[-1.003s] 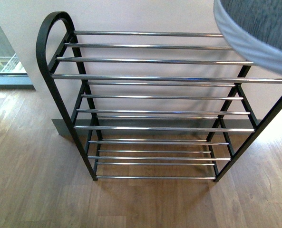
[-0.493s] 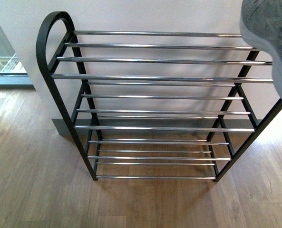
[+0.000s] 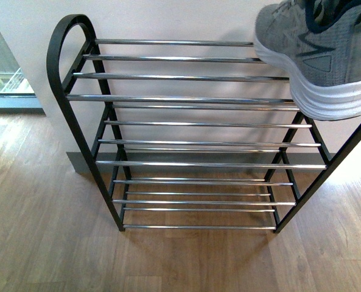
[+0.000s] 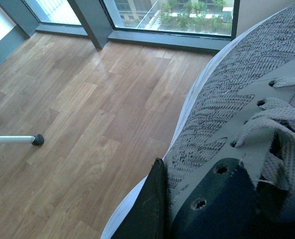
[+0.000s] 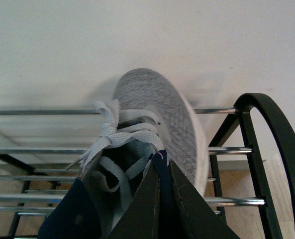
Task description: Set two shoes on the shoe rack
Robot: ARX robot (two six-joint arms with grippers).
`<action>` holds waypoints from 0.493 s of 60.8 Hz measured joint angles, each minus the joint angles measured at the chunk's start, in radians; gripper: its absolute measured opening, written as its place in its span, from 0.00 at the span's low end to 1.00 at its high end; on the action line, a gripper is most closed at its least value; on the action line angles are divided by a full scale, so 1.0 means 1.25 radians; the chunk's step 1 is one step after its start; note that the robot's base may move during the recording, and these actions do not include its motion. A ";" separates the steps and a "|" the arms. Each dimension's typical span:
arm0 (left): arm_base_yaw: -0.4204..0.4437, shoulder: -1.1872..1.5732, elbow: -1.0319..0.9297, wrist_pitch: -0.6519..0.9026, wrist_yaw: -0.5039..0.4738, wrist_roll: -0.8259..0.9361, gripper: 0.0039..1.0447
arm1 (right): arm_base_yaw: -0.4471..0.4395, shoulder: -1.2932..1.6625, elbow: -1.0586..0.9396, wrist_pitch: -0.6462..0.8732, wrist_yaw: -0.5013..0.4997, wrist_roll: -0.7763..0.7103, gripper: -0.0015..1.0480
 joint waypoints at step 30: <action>0.000 0.000 0.000 0.000 0.000 0.000 0.01 | -0.112 0.096 0.053 0.018 0.039 0.003 0.02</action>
